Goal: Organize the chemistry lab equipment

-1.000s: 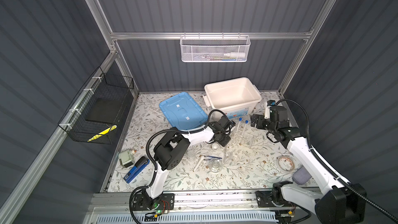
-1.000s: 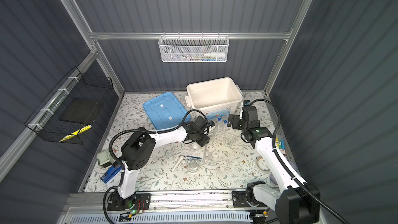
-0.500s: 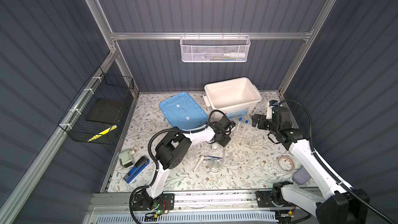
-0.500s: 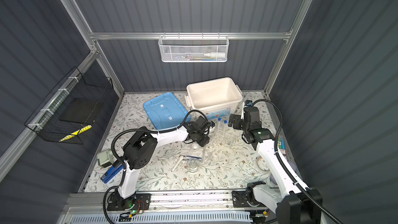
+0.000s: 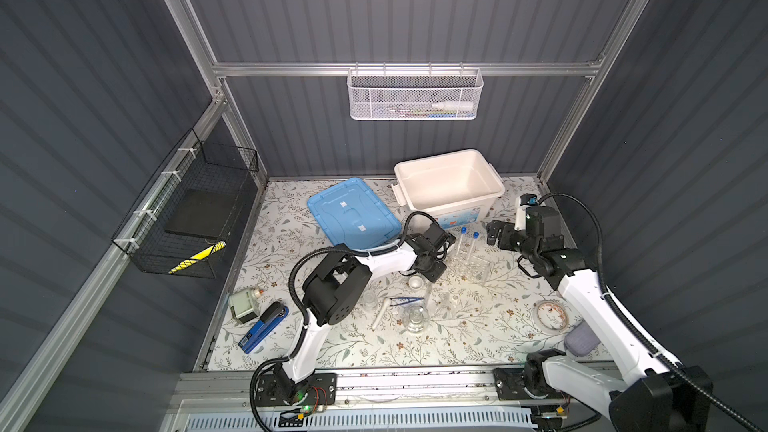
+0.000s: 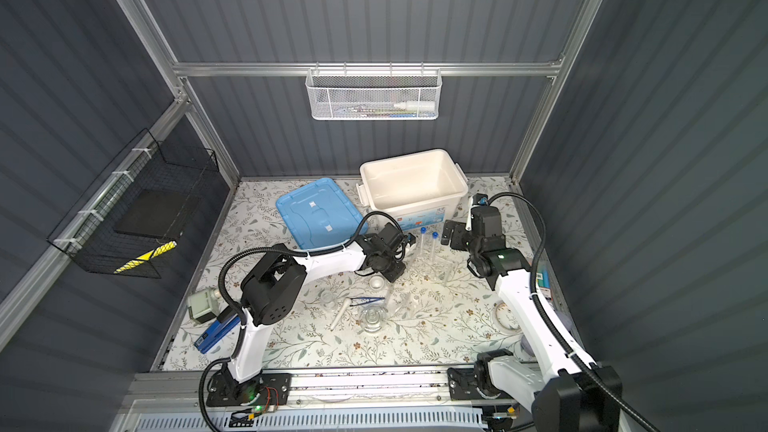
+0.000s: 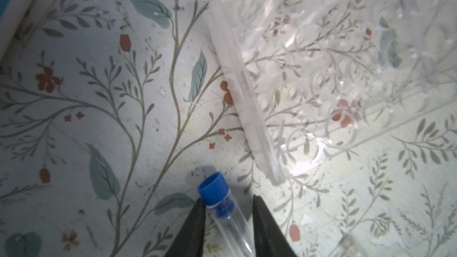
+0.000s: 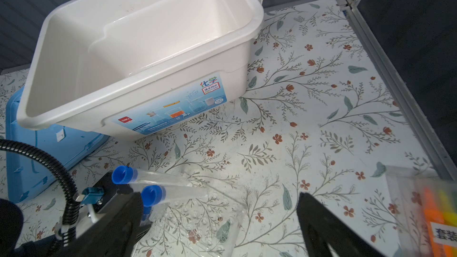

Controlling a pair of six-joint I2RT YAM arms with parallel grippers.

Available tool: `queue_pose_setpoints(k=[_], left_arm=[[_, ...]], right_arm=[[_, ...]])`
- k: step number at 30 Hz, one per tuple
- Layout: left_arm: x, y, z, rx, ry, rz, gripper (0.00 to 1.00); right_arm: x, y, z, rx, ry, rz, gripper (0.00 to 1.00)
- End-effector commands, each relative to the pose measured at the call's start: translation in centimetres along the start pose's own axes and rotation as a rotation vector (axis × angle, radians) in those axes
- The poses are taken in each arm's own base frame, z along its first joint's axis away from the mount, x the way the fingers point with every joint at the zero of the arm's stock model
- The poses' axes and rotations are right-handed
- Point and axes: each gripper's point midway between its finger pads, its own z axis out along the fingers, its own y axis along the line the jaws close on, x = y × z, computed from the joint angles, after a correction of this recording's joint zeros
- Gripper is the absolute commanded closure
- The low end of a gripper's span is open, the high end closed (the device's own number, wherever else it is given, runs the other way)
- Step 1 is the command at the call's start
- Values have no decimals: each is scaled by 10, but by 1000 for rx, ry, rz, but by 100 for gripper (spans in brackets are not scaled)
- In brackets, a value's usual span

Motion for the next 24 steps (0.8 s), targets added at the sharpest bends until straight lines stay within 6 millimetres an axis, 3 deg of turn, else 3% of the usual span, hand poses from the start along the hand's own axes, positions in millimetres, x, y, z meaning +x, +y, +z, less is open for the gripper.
queue_pose_setpoints(k=[1,18,24], left_arm=[[5,0,8,-16,35,-13,66],[-4,18,15,-55,12,-47,70],[-6,16,9,-50,1,-49,57]], right_arm=[[5,-2,-3,2,8,8,1],[7,-5,-5,9,11,11,1],[9,-5,-5,8,15,11,1]])
